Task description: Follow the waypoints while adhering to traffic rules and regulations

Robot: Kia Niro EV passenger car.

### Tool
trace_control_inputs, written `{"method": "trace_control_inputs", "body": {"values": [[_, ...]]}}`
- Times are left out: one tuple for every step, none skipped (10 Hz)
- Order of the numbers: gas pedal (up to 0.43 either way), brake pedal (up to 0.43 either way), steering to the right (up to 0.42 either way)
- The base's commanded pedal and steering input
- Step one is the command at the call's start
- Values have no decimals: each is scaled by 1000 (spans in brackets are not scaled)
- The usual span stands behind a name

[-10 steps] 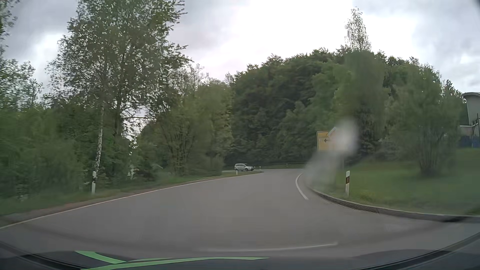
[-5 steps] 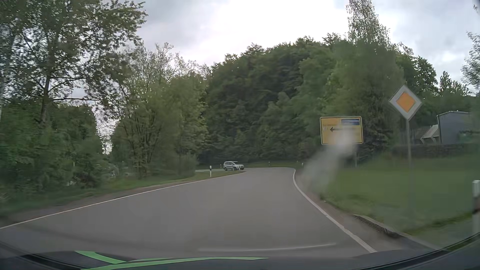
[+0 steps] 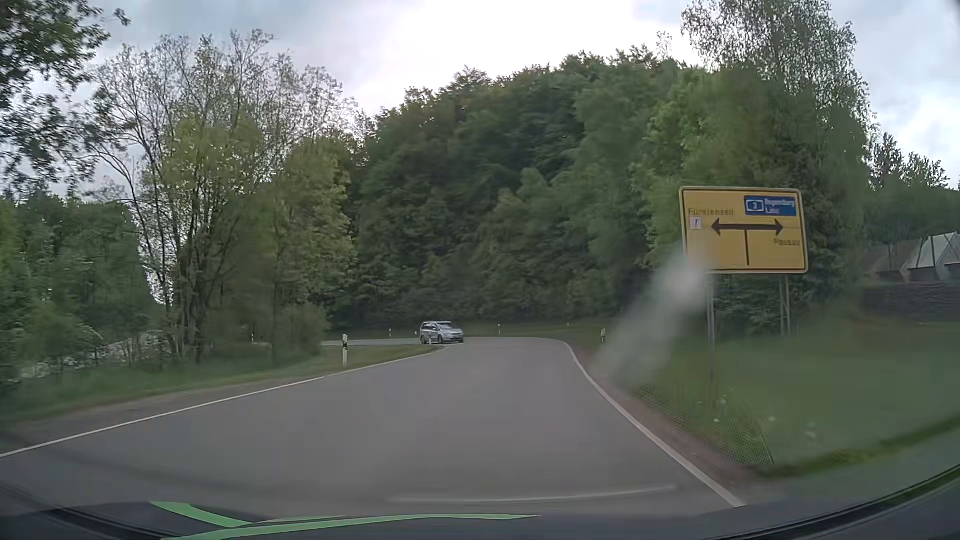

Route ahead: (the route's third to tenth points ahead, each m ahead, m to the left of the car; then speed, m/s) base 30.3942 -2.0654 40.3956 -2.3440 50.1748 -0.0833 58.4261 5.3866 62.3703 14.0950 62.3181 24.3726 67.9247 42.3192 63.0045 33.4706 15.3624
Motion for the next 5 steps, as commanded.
{"method": "trace_control_inputs", "body": {"values": [[0,0,48],[0,0,47],[0,0,46],[0,18,44],[0,55,42]]}}
